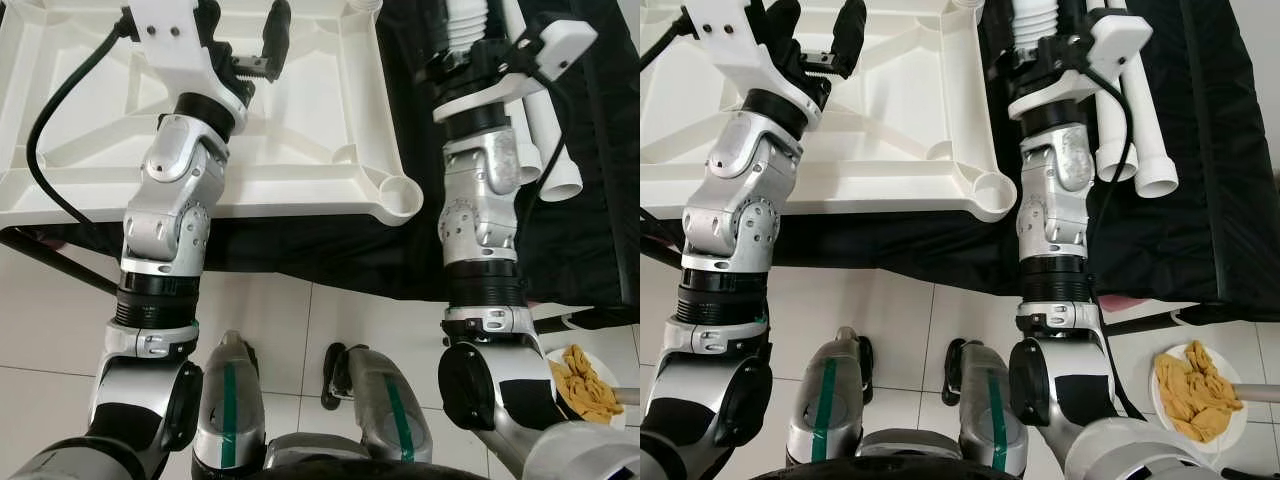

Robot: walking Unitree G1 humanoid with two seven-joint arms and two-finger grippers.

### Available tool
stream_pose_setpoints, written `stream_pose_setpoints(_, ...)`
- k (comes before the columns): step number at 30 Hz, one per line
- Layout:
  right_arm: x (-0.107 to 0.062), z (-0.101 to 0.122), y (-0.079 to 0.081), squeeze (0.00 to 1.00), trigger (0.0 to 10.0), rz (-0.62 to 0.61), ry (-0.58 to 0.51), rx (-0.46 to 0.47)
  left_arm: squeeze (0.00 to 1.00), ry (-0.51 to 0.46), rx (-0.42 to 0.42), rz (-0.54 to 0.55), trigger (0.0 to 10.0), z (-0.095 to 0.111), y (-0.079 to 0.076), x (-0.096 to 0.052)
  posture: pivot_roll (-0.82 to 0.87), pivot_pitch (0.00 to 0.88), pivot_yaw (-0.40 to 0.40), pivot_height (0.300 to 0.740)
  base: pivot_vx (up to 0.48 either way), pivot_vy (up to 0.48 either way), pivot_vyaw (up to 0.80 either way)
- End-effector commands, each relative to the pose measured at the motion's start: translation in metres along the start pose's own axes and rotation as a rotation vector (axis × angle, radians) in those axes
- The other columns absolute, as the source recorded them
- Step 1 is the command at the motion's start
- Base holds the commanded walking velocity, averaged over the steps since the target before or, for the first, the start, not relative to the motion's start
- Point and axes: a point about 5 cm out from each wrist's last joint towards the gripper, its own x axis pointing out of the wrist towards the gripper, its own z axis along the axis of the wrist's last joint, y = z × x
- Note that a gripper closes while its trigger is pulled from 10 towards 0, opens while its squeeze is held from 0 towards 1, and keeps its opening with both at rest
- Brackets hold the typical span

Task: Building children table

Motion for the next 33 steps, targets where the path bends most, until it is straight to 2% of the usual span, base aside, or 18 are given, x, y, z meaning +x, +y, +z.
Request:
stream_pose_setpoints(1, 0.0, 0.003, -0.001, 0.0, 10.0, 0.011, -0.025, -0.018, 0.81, -0.007, -0.006, -0.312, 10.0, 0.004, -0.018, 0.0, 0.13, 0.011, -0.052, 0.74, 0.0, 0.0, 0.0)
stream_pose_setpoints(2, 0.0, 0.003, -0.001, 0.0, 10.0, 0.011, -0.025, -0.018, 0.81, -0.007, -0.006, -0.312, 10.0, 0.004, -0.018, 0.0, 0.13, 0.011, -0.052, 0.74, 0.0, 0.0, 0.0)
stream_pose_setpoints(3, -0.001, 0.001, 0.0, 0.0, 10.0, 0.027, -0.018, -0.019, 1.0, -0.012, -0.023, -0.319, 10.0, 0.005, -0.018, 0.0, 0.13, 0.011, -0.052, 0.74, 0.0, 0.0, 0.0)
stream_pose_setpoints(5, -0.006, -0.004, 0.004, 0.0, 10.0, 0.075, 0.014, -0.012, 1.0, -0.017, -0.046, -0.347, 10.0, 0.009, -0.02, 0.0, 0.13, 0.012, -0.054, 0.74, 0.0, 0.0, 0.0)
stream_pose_setpoints(11, -0.008, -0.007, 0.006, 0.0, 10.0, 0.098, 0.031, -0.005, 1.0, -0.016, -0.05, -0.354, 10.0, 0.01, -0.02, 0.001, 0.13, 0.01, -0.054, 0.74, 0.0, 0.0, 0.0)
stream_pose_setpoints(12, -0.013, -0.012, 0.009, 0.0, 10.0, 0.142, 0.065, 0.012, 0.0, -0.016, -0.086, -0.41, 10.0, 0.013, -0.025, 0.001, 0.13, 0.009, -0.057, 0.74, 0.0, 0.0, 0.0)
stream_pose_setpoints(13, -0.018, -0.016, 0.01, 0.0, 10.0, 0.173, 0.093, 0.031, 0.0, -0.018, -0.12, -0.466, 10.0, 0.016, -0.03, 0.0, 0.13, 0.01, -0.057, 0.74, 0.0, 0.0, 0.0)
stream_pose_setpoints(14, -0.018, -0.016, 0.01, 0.0, 10.0, 0.173, 0.093, 0.031, 0.0, -0.018, -0.12, -0.466, 10.0, 0.016, -0.03, 0.0, 0.13, 0.01, -0.057, 0.74, 0.0, 0.0, 0.0)
stream_pose_setpoints(16, -0.024, -0.022, 0.011, 0.0, 10.0, 0.212, 0.132, 0.046, 0.0, -0.02, -0.216, -0.577, 10.0, 0.023, -0.039, -0.003, 0.13, 0.01, -0.055, 0.74, 0.0, 0.0, 0.0)
stream_pose_setpoints(17, -0.024, -0.022, 0.011, 0.0, 10.0, 0.212, 0.132, 0.046, 0.0, -0.02, -0.216, -0.577, 10.0, 0.023, -0.039, -0.003, 0.13, 0.01, -0.055, 0.74, 0.0, 0.0, 0.0)
stream_pose_setpoints(19, -0.03, -0.026, 0.009, 0.0, 10.0, 0.244, 0.172, 0.053, 0.0, -0.001, -0.28, -0.683, 10.0, 0.025, -0.047, -0.007, 0.13, 0.01, -0.057, 0.74, 0.0, 0.0, 0.0)
stream_pose_setpoints(20, -0.03, -0.026, 0.009, 0.0, 10.0, 0.244, 0.172, 0.053, 0.0, -0.001, -0.28, -0.683, 10.0, 0.025, -0.047, -0.007, 0.13, 0.01, -0.057, 0.74, 0.0, 0.0, 0.0)
stream_pose_setpoints(23, -0.035, -0.03, 0.006, 0.0, 10.0, 0.257, 0.199, 0.056, 0.0, 0.017, -0.333, -0.78, 10.0, 0.028, -0.053, -0.012, 0.13, 0.008, -0.056, 0.74, 0.0, 0.0, 0.0)
stream_pose_setpoints(29, -0.037, -0.032, 0.003, 0.0, 10.0, 0.257, 0.208, 0.053, 0.0, 0.021, -0.355, -0.818, 10.0, 0.03, -0.054, -0.014, 0.13, 0.005, -0.055, 0.74, 0.0, 0.0, 0.0)
stream_pose_setpoints(33, -0.04, -0.033, 0.005, 0.0, 10.0, 0.295, 0.225, 0.066, 0.0, 0.008, -0.399, -0.826, 10.0, 0.036, -0.05, -0.012, 0.13, 0.0, -0.053, 0.74, 0.0, 0.0, 0.0)
